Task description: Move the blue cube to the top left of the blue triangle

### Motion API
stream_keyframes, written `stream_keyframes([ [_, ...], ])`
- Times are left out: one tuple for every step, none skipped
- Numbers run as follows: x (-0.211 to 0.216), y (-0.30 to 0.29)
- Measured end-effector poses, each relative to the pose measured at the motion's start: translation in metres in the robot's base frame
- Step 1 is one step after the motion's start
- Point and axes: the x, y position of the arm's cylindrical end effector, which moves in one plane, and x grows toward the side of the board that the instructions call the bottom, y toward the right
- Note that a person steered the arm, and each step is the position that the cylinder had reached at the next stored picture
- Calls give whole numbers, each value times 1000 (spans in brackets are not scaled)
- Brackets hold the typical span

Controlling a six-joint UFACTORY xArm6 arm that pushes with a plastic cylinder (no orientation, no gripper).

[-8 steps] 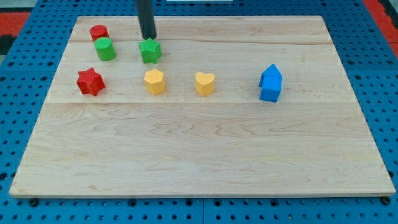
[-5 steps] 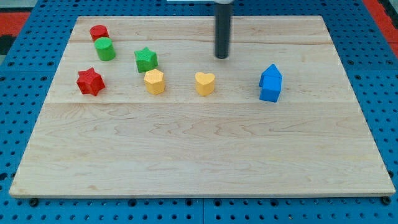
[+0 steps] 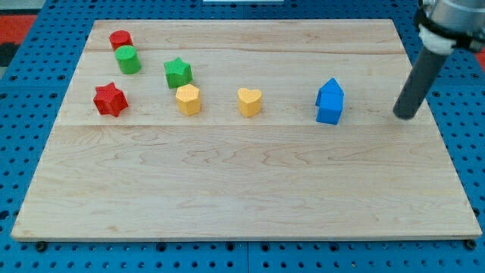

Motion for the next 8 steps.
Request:
stream_keyframes([
  [-10, -56],
  [-15, -130],
  [-15, -149],
  [-47, -198],
  [-67, -181],
  [-65, -151],
  [-75, -110],
  [-84, -178],
])
